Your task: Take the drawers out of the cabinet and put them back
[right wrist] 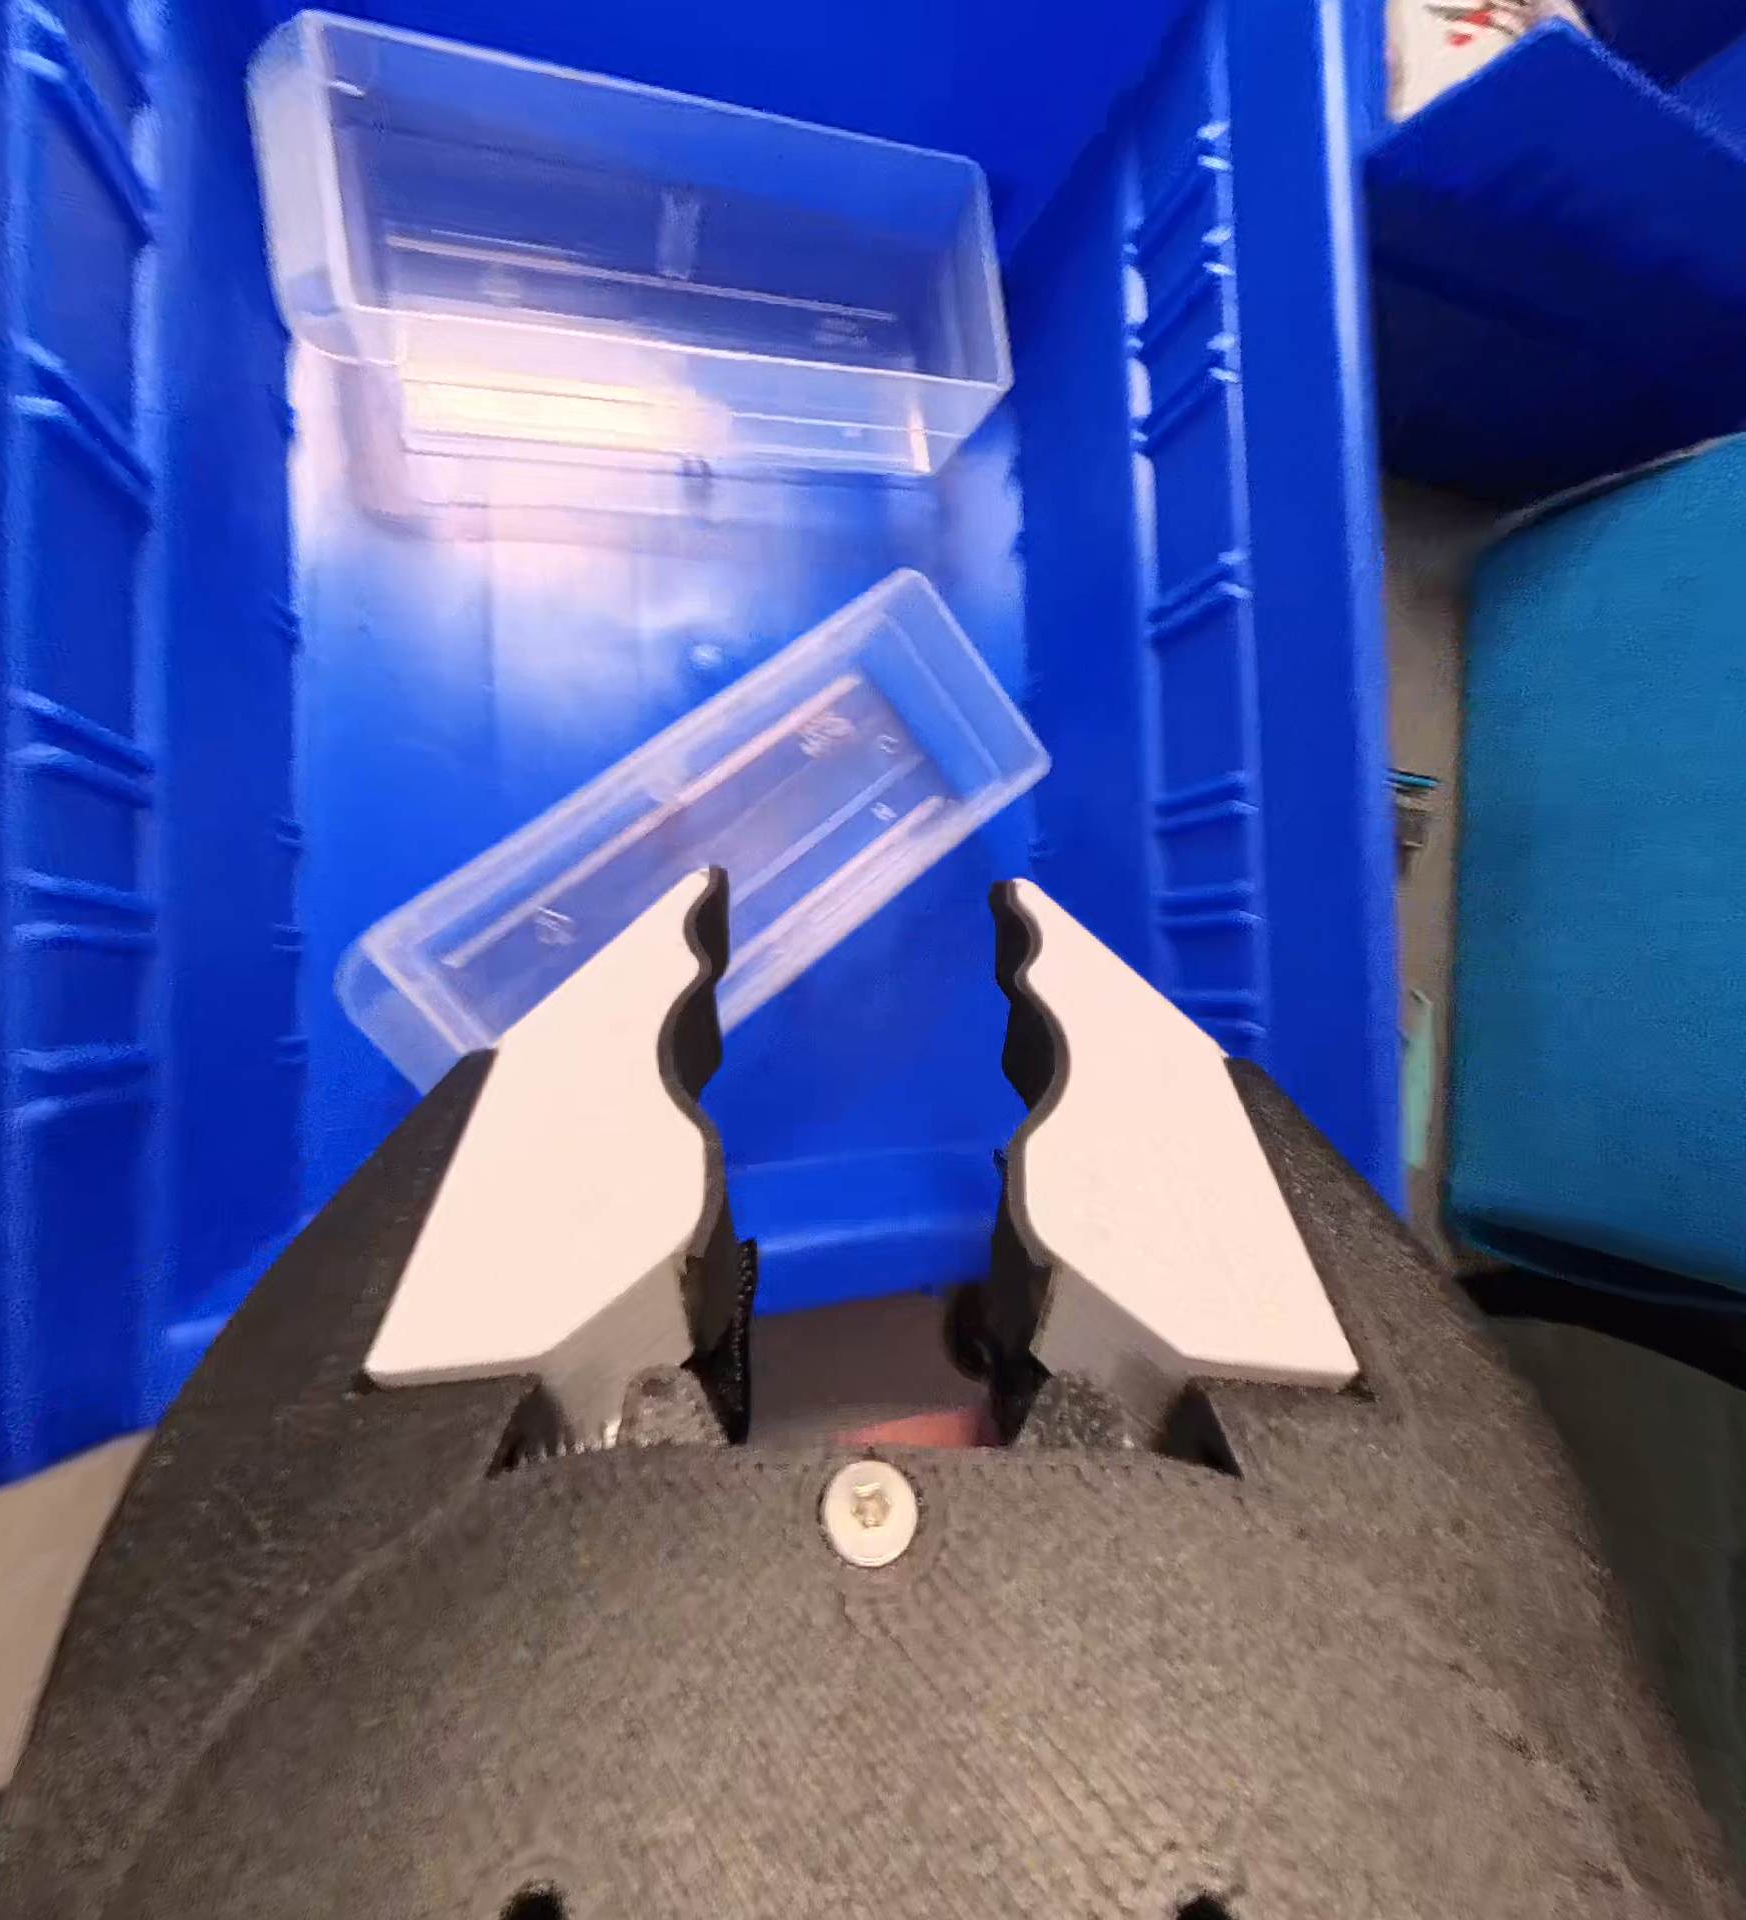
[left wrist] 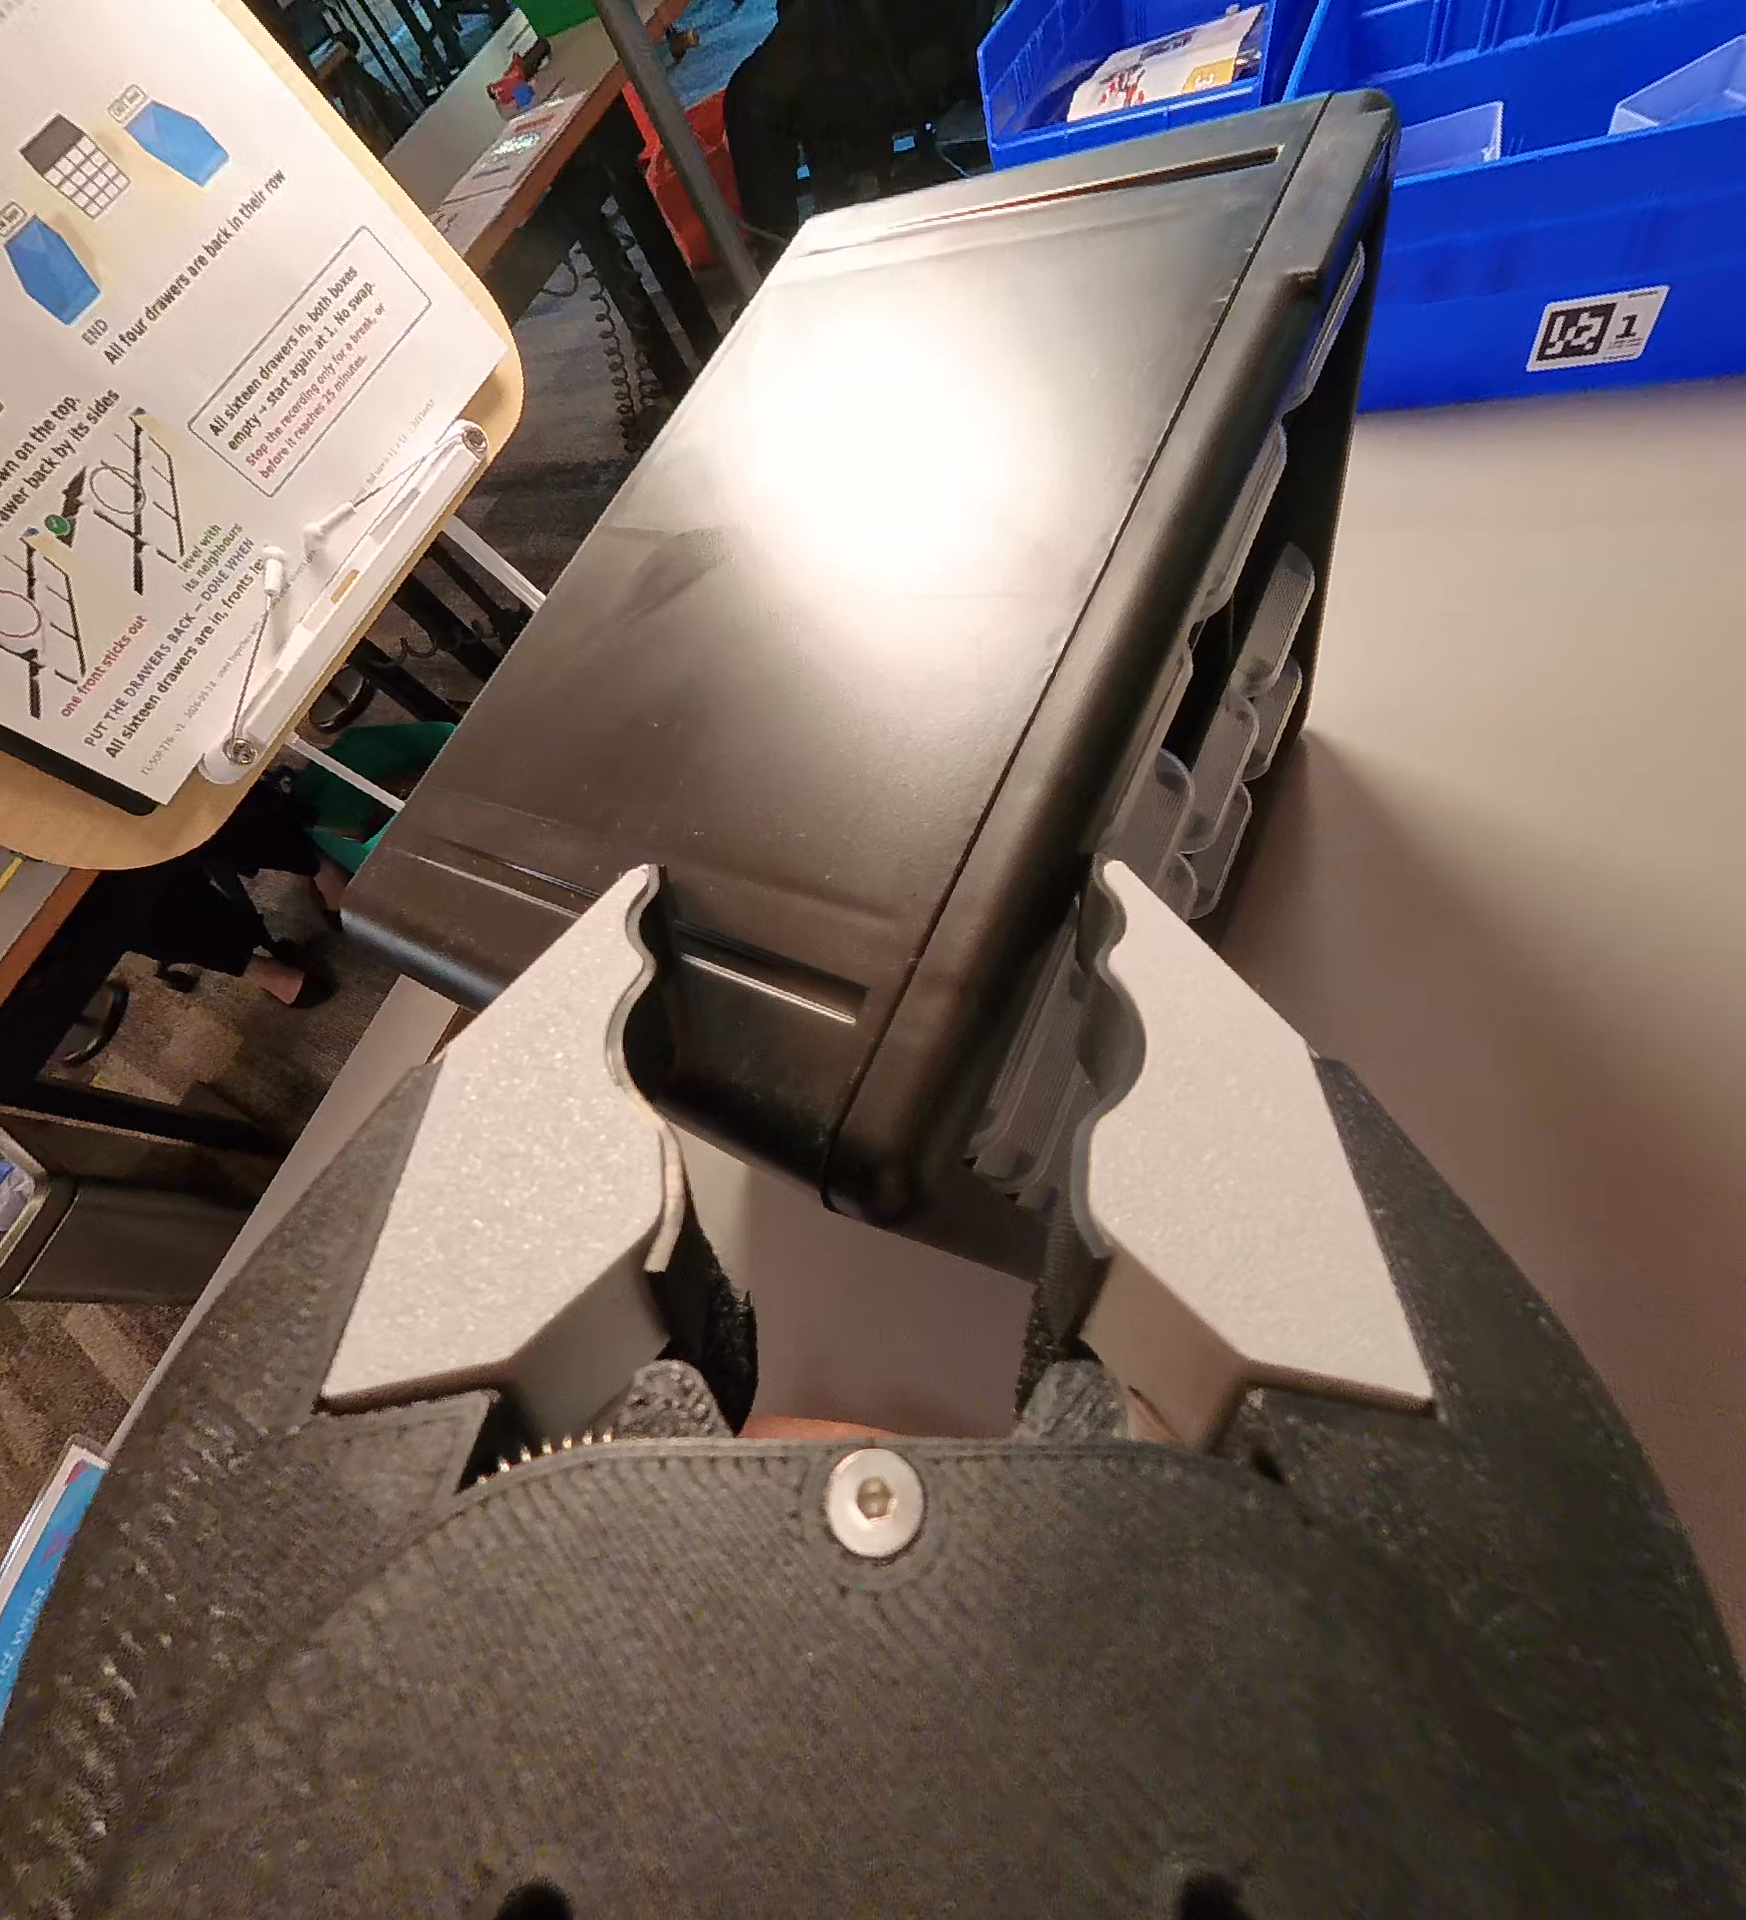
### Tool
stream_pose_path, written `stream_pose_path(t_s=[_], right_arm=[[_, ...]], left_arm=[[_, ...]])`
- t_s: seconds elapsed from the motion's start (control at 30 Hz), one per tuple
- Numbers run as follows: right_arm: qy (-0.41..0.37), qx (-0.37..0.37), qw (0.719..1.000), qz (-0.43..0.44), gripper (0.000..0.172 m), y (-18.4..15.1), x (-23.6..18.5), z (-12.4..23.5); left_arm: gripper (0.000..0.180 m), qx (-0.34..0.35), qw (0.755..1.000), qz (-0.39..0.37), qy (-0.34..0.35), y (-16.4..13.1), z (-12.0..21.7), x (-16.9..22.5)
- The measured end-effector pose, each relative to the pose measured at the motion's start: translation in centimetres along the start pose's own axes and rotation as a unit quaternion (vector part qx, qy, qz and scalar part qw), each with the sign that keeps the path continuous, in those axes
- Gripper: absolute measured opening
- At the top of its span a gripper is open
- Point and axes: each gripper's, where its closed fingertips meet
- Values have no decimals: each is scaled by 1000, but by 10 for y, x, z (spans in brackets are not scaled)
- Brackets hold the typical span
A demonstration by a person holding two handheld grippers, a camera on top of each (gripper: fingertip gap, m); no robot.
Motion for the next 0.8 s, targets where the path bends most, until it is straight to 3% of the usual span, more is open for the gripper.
stream_pose_path(t_s=[0.13, 0.27, 0.37, 0.53, 0.67, 0.8], right_arm=[[-9, -66, 997, 38, 55, -21, 24, 5], [48, -131, 985, 100, 59, -39, -4, -8], [72, -111, 988, 84, 59, -26, -23, -19], [56, -59, 996, 19, 61, -3, -18, -34], [59, -15, 996, 71, 61, 7, -18, -23], [114, -52, 985, 115, 69, -13, -35, -20]], left_arm=[[81, 1, 1000, -1, -1, 0, 0, 0], [77, -1, 1000, -1, 1, 0, 0, 0], [80, -2, 1000, -1, 4, 0, 0, 0], [78, -1, 1000, -1, 4, 0, 0, 0], [78, 0, 1000, -3, 0, 0, 0, 0], [79, -1, 1000, -3, 0, 0, 0, 0]])
Point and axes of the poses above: each gripper's, where its closed fingertips meet, z back along the fingers, y out of its top, x = y × z across the jaws, and after that the axes turned 10 degrees about x, right-handed
